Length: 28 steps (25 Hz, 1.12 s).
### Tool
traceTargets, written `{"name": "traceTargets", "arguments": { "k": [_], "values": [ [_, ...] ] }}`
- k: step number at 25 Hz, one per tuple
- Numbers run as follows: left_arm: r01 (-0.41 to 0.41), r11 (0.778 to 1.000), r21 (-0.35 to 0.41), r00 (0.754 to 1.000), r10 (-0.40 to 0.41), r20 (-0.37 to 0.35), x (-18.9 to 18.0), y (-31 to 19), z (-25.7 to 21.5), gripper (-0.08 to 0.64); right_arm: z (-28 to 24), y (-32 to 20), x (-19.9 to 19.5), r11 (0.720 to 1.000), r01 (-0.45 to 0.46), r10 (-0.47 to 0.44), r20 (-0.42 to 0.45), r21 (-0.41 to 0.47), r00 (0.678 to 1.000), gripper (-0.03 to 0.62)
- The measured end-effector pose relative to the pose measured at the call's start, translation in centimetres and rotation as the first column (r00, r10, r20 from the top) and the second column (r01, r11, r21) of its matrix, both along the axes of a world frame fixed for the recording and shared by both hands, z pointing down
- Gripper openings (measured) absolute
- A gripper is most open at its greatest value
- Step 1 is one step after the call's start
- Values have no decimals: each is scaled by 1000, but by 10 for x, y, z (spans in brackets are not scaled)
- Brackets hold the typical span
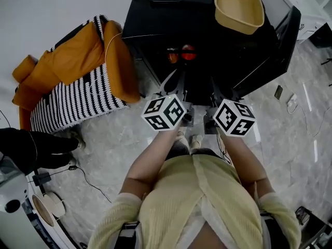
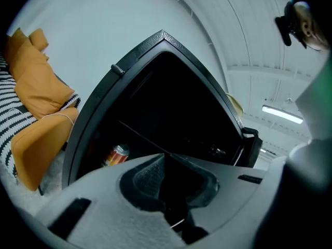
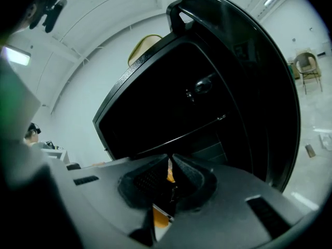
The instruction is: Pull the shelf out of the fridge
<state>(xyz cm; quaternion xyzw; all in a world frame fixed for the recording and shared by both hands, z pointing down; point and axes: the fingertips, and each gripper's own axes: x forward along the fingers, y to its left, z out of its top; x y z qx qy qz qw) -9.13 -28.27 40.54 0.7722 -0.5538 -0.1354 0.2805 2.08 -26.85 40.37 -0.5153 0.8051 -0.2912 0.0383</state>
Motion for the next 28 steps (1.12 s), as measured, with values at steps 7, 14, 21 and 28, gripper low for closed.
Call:
{"name": "traceTargets", "arguments": {
  "k": [7,14,21,28],
  "values": [
    [-5,999,34,1000,6,-26,0,-20,-6,46,-4,-17,1,999,-46,46,10,1,999,31],
    [-13,999,42,999,14,-43,1,-34,-5,48,-3,-30,0,999,-51,51,30,-10,998,32],
    [-6,999,52,999,8,-46,-1,-41,-3,49,-5,-47,-1,997,-80,82,111,-17,990,82],
    [15,996,86,997,-8,-73,-7,-45,-8,115,-5,-61,-3,993,-112,120,221,-48,968,138]
  ]
}}
